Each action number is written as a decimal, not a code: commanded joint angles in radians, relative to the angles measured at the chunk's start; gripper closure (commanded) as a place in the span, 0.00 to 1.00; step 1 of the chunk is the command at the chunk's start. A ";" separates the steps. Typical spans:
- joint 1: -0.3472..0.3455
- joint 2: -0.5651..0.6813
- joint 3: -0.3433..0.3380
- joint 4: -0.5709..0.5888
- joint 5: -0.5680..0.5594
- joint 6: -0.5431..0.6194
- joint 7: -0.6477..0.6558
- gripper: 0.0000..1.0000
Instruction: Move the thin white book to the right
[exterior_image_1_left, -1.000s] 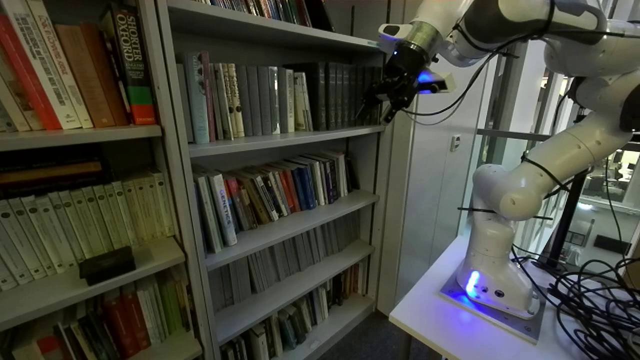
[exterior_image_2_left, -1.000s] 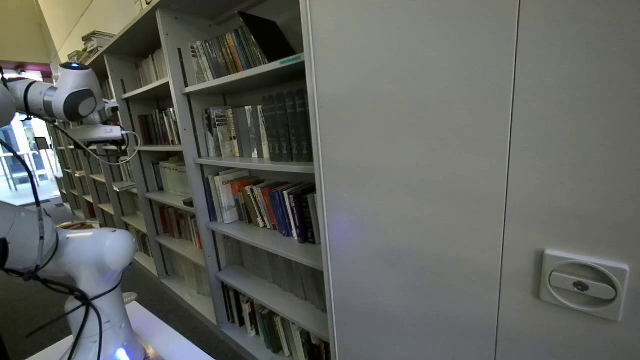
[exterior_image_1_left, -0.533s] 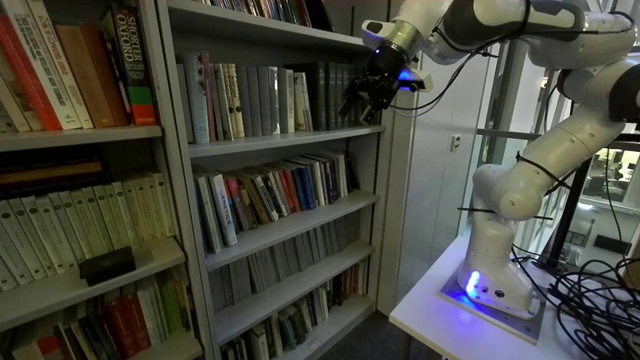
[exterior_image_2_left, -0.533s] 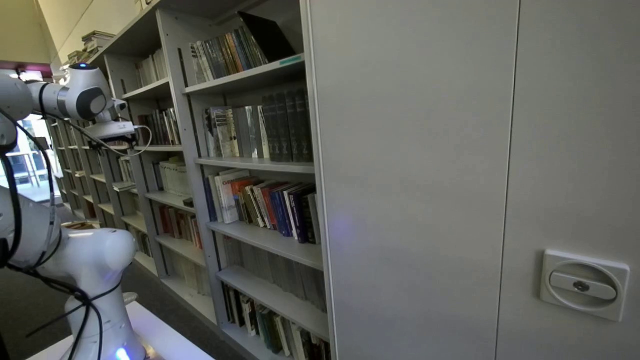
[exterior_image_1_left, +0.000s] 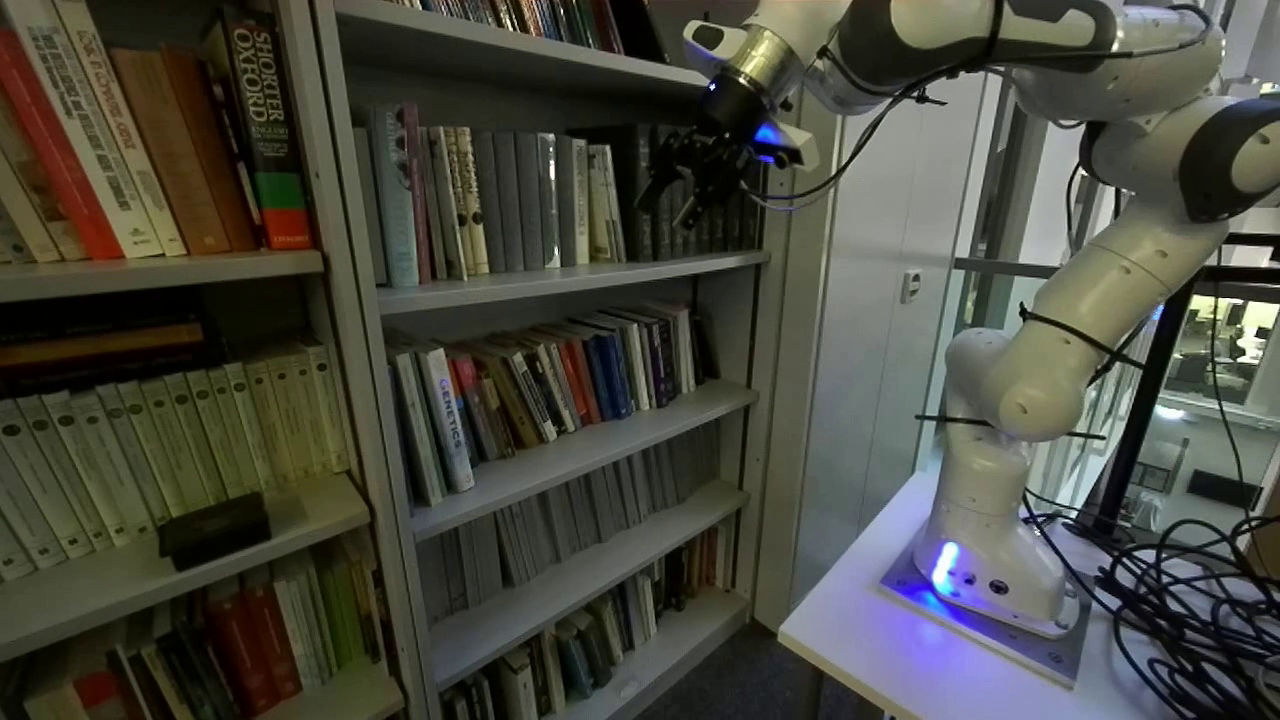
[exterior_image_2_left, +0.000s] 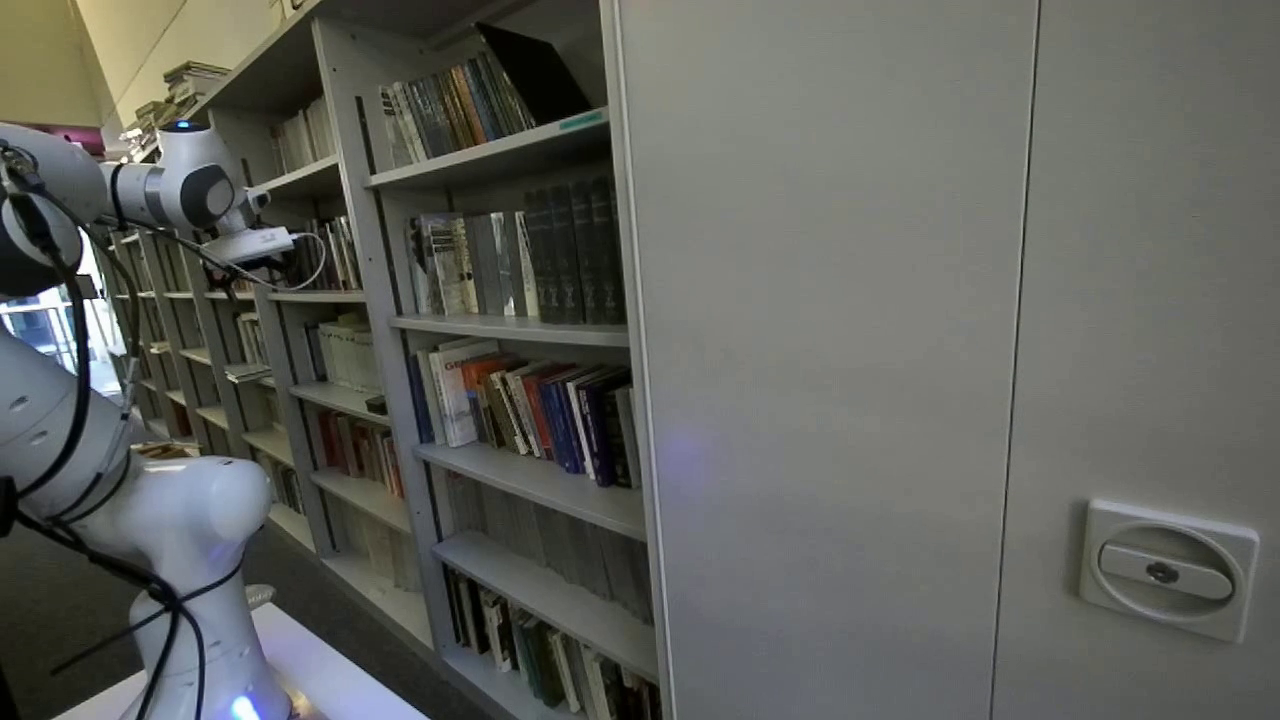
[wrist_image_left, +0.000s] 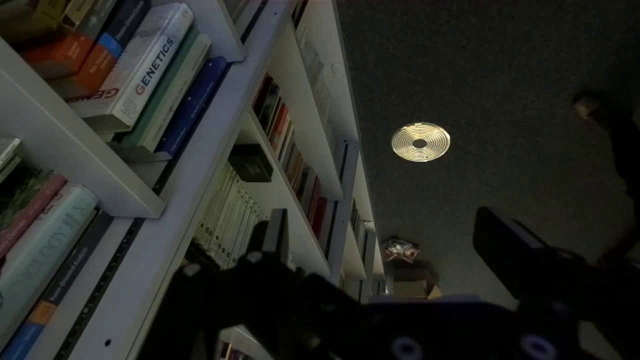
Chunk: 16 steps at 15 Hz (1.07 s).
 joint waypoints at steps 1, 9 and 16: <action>0.005 0.035 -0.013 0.046 -0.030 0.046 -0.039 0.00; 0.011 0.011 -0.046 -0.034 -0.005 0.155 -0.047 0.00; 0.015 0.006 -0.085 -0.135 0.000 0.256 -0.048 0.00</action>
